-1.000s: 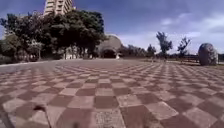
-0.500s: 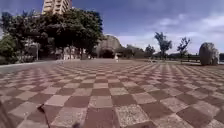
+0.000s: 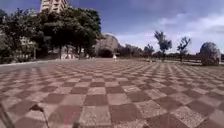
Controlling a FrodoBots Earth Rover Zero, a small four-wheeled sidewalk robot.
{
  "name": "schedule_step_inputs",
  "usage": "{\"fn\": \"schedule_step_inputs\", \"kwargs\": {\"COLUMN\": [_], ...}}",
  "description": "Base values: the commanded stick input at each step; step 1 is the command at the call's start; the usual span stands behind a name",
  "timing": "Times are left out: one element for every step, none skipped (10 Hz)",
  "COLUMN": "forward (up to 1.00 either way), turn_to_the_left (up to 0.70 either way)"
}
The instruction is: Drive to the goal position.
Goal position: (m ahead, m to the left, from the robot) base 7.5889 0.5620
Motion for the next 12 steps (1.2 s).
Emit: {"fn": "schedule_step_inputs", "kwargs": {"forward": [0.7, 0.7, 0.7, 0.7, 0.7, 0.7, 0.7, 0.7, 0.7, 0.7, 0.7, 0.7], "turn_to_the_left": [0.0, 0.0, 0.0, 0.0, 0.0, 0.0, 0.0, 0.0, 0.0, 0.0, 0.0, 0.0]}}
